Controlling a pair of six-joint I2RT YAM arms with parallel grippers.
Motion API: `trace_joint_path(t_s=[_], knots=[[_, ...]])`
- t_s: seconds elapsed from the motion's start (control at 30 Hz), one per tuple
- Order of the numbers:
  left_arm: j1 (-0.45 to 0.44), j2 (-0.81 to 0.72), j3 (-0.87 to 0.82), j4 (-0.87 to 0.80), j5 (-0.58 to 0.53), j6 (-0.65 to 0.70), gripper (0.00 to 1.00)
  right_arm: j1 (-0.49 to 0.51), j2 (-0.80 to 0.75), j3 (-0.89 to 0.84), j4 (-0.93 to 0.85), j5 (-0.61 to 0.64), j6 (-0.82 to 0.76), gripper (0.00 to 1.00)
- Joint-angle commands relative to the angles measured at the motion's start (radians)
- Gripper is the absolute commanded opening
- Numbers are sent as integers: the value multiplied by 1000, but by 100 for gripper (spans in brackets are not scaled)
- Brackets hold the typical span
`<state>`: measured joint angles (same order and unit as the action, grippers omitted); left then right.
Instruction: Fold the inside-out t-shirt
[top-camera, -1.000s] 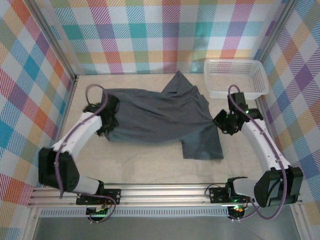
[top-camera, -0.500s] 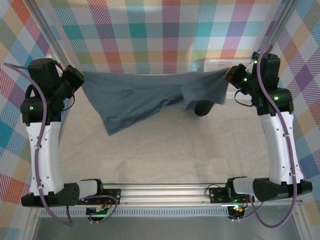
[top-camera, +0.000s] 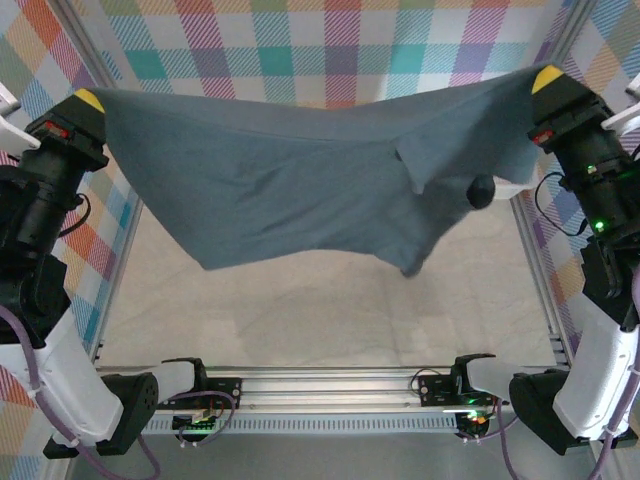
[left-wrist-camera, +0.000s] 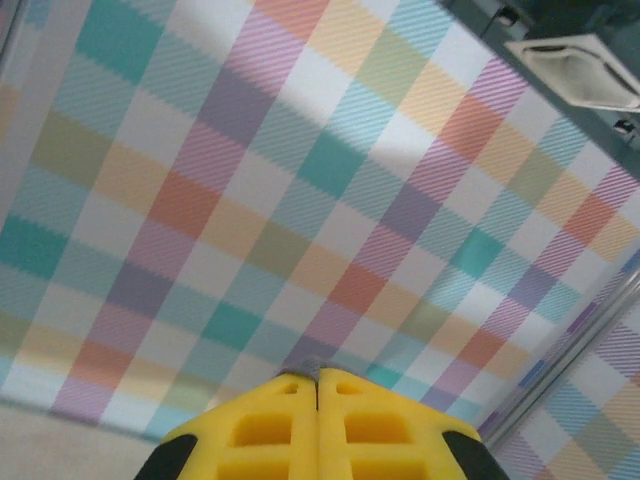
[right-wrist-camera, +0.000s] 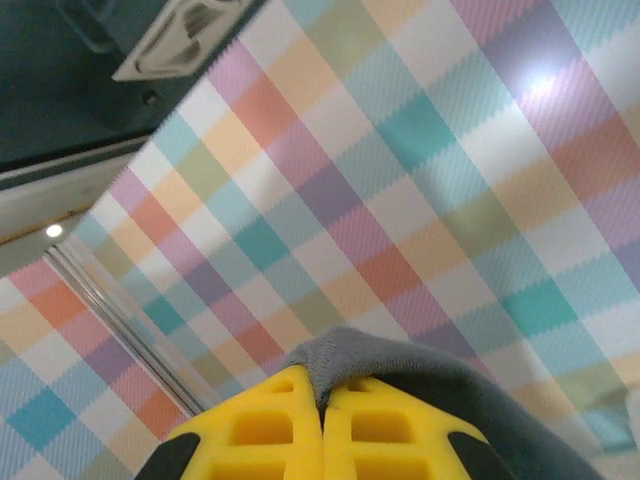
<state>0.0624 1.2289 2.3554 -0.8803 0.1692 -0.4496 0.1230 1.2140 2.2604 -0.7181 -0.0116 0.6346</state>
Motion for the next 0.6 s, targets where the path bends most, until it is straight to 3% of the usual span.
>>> trace_joint_path(t_s=[0.0,0.17,0.33,0.4,0.57], knots=[[14,134,-41,45,16,41,0,-6,141,-7,70,2,-15,0],[14,303,-46,154,23,40,0,-6,338,68,148,-77,8,0],[16,475,242,100,32,41,0,-5,567,474,55,-133,27,0],[23,463,268,133,23,38,0,-5,613,593,44,-140,45,0],[43,402,300,121,29,44,0,-5,512,454,120,-148,84,0]])
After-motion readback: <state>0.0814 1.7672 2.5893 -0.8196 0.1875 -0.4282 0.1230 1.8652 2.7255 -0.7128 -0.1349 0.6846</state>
